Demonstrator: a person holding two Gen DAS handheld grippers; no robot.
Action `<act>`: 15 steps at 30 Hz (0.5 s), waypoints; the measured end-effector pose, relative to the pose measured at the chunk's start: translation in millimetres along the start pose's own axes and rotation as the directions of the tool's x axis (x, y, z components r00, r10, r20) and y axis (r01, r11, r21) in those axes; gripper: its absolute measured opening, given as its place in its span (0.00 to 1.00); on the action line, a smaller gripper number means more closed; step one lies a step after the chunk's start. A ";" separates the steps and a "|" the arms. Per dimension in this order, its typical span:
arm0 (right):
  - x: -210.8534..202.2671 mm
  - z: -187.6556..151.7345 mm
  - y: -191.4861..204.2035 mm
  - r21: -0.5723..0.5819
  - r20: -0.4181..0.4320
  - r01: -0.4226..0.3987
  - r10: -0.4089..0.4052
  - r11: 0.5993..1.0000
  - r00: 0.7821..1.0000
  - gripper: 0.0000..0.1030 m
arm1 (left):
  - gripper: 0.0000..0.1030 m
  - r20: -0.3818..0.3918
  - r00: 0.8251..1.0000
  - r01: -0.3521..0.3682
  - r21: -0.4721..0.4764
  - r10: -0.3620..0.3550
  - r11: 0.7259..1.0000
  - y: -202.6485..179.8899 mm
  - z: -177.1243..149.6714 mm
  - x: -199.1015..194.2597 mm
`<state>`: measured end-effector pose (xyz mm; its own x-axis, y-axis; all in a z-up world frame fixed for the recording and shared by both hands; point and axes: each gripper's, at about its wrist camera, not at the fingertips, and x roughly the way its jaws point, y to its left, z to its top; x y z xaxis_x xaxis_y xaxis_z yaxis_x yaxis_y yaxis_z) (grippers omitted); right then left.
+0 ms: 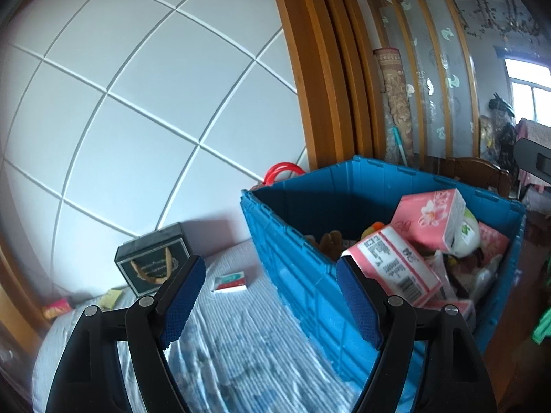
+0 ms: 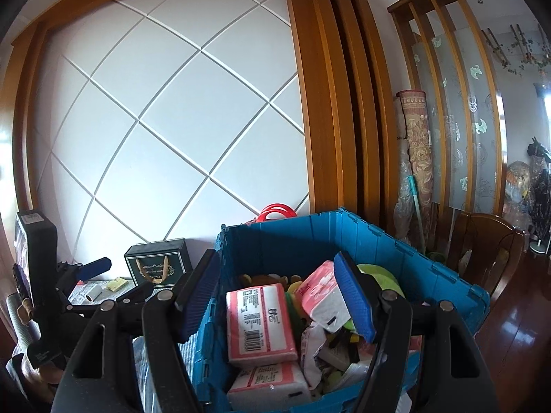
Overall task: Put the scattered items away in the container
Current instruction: 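Move both tools back toward the white box and medicine box on the bed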
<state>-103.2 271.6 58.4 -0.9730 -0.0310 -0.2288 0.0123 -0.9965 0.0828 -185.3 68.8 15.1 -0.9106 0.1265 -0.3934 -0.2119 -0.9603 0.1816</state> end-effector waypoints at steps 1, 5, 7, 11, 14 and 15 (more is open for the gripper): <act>-3.5 -1.7 8.6 0.003 -0.003 0.000 0.000 1.000 1.000 0.66 | 0.77 -0.003 1.000 0.000 0.004 0.000 1.000 7.5 -4.7 -5.1; -21.2 -8.1 50.8 0.007 -0.008 -0.004 0.005 1.000 1.000 0.66 | 0.77 -0.025 1.000 -0.001 0.012 0.002 1.000 41.0 -23.0 -23.8; -30.5 -13.5 72.7 0.014 -0.010 -0.009 0.009 1.000 1.000 0.66 | 0.77 -0.037 0.999 -0.008 0.015 0.009 1.000 58.1 -34.9 -32.5; -41.6 -36.3 111.0 0.013 -0.035 -0.032 0.033 0.999 0.999 0.67 | 0.77 -0.068 0.998 -0.016 -0.004 0.015 1.000 88.9 -67.5 -44.5; -44.2 -57.4 136.6 0.005 -0.065 -0.064 0.064 0.998 0.996 0.70 | 0.77 -0.116 0.993 -0.019 -0.022 0.016 1.000 105.8 -96.4 -48.4; -41.8 -63.4 143.6 0.002 -0.085 -0.079 0.079 0.997 0.993 0.70 | 0.77 -0.132 0.991 -0.021 -0.025 0.017 0.999 110.5 -105.8 -49.6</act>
<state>-46.2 124.8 18.4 -0.9458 -0.1162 -0.3032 0.0887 -0.9907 0.1030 -126.0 -69.9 -40.7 -0.8595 0.0761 -0.5054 -0.1839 -0.9687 0.1669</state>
